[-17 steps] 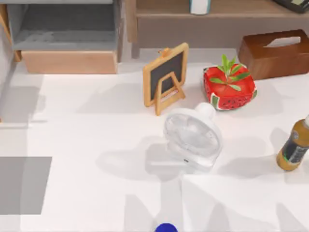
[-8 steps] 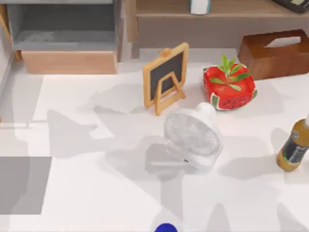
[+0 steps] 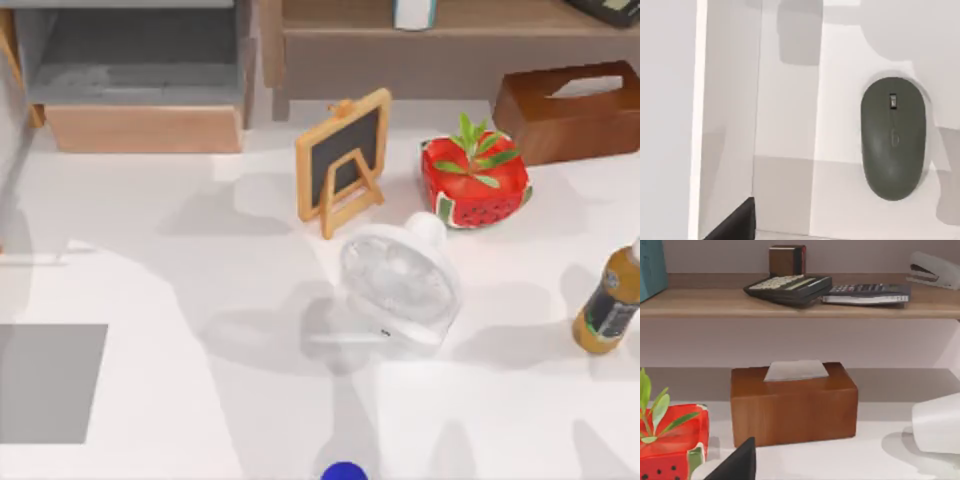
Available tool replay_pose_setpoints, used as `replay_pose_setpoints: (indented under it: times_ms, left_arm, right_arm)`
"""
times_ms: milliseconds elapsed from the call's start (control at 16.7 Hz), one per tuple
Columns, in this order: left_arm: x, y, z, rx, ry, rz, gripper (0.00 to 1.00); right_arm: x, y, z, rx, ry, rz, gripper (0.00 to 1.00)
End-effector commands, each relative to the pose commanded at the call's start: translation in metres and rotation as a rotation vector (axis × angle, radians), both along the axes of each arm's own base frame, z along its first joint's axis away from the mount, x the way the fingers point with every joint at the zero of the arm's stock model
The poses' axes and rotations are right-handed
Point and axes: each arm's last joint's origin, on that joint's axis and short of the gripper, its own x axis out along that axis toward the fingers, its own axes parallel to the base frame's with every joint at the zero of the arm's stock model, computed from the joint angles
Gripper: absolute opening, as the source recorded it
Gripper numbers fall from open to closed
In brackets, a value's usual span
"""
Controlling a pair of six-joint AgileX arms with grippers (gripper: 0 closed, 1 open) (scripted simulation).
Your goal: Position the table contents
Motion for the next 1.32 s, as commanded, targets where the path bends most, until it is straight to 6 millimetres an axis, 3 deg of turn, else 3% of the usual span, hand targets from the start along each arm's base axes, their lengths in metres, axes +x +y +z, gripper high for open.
replay_pose_setpoints:
  times_ms: [300,480,1020,1320]
  left_arm:
    - [0.03,0.005,-0.08,-0.097,0.169,0.028,1.0]
    - [0.038,0.004,-0.108,-0.127,0.221,0.036,1.0]
    - [0.039,0.007,-0.115,-0.132,0.231,0.04,1.0]
    - [0.04,0.008,-0.131,-0.133,0.23,0.038,1.0]
  right_arm:
    - [0.0,0.0,0.0,0.0,0.0,0.0,1.0]
    - [0.0,0.0,0.0,0.0,0.0,0.0,1.0]
    - [0.0,0.0,0.0,0.0,0.0,0.0,1.0]
    - [0.0,0.0,0.0,0.0,0.0,0.0,1.0]
